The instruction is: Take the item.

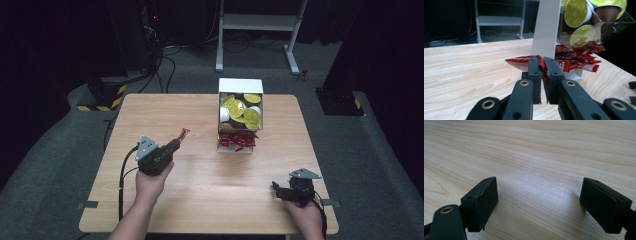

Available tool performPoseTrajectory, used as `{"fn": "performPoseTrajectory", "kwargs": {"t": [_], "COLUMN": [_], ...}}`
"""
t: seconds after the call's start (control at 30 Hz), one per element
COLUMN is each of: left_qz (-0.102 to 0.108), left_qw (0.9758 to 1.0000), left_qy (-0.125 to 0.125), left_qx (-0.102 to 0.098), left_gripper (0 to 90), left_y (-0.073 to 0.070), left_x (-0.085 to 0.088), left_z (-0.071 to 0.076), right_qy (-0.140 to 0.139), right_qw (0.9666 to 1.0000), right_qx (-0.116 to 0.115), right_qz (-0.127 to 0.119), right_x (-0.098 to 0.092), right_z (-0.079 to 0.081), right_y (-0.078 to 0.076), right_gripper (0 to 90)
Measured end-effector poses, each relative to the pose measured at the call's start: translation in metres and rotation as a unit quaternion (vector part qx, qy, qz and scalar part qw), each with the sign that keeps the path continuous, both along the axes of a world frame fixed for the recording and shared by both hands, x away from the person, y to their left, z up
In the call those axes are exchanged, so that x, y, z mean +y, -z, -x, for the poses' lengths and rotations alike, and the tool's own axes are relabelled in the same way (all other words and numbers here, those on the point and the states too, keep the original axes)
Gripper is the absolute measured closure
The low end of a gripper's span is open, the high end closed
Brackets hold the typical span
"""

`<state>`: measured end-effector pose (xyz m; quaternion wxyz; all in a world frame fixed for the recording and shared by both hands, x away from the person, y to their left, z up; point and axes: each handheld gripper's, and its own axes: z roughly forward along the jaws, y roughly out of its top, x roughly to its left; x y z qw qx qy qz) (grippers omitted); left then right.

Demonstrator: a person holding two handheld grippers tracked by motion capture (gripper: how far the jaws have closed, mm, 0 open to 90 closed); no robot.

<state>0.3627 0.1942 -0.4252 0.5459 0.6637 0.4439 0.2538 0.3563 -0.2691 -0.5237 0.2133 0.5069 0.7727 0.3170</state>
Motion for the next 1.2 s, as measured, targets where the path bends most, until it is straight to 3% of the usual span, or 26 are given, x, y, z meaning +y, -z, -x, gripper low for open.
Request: {"fn": "performPoseTrajectory", "kwargs": {"t": [0.33,0.43,0.83,1.2], "left_qz": [-0.010,-0.003,-0.009,-0.014], "left_qw": [0.9998,0.9997,0.9993,0.9982], "left_qy": [-0.017,-0.024,-0.036,-0.053], "left_qx": [0.002,0.006,0.005,0.022], "left_gripper": [84.7,84.6,84.6,84.6], "left_y": [0.003,0.004,0.008,0.020], "left_x": [0.012,0.015,0.021,0.031], "left_z": [-0.012,-0.017,-0.032,-0.051], "right_qy": [0.000,0.000,0.000,0.000], "right_qw": [1.0000,1.0000,1.0000,1.0000], "right_qx": [0.000,0.000,0.000,-0.001], "right_qz": [0.000,0.000,0.000,0.001], "right_x": [0.000,0.000,0.000,0.000], "right_z": [0.000,0.000,0.000,0.000], "right_y": [0.000,0.000,0.000,0.000], "right_gripper": [15.1,15.1,15.2,15.2]}}
